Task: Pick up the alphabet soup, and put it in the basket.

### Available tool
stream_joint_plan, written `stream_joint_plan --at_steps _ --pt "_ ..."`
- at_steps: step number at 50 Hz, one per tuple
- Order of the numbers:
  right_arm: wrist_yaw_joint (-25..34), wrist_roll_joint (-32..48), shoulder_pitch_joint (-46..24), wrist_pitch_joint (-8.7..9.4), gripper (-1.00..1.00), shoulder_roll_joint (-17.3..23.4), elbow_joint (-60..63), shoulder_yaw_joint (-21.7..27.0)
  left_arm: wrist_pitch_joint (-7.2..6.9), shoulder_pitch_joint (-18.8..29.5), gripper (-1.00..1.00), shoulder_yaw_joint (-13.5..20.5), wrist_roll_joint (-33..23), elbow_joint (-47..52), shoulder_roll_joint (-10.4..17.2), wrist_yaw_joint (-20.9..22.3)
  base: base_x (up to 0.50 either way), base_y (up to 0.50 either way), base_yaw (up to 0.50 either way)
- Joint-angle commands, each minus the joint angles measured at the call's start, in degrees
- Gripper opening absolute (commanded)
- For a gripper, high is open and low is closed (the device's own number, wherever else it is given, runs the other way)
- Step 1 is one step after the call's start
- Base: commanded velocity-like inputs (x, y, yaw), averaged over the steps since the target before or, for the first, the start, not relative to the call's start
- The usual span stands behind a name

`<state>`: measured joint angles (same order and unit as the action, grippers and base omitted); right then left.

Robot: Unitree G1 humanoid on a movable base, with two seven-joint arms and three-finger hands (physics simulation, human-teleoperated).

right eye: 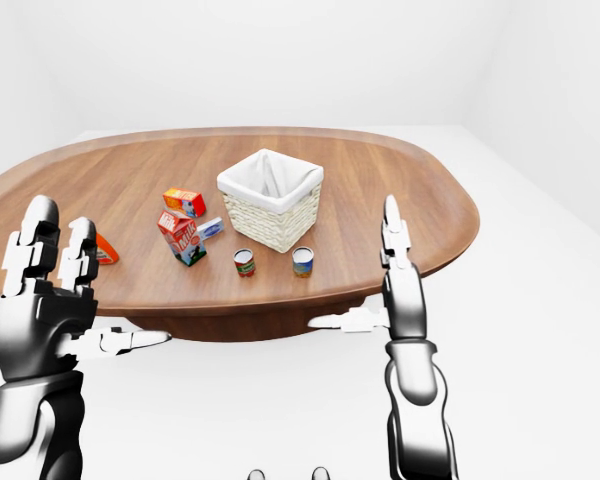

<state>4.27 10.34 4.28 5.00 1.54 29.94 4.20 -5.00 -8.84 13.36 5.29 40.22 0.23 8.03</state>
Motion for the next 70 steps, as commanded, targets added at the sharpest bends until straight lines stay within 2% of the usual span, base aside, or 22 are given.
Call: stream_joint_plan --at_steps 1,70 --pt "0.1 0.72 -0.2 0.0 1.0 -0.02 -0.94 -0.32 0.0 0.18 1.0 0.1 -0.05 -0.31 0.05 -0.02 0.0 0.0 0.0" --pt "0.25 1.46 0.19 0.0 1.0 -0.16 -1.12 -1.04 0.0 -0.02 1.0 -0.08 -0.35 -0.23 0.04 0.08 0.21 0.0 0.0"
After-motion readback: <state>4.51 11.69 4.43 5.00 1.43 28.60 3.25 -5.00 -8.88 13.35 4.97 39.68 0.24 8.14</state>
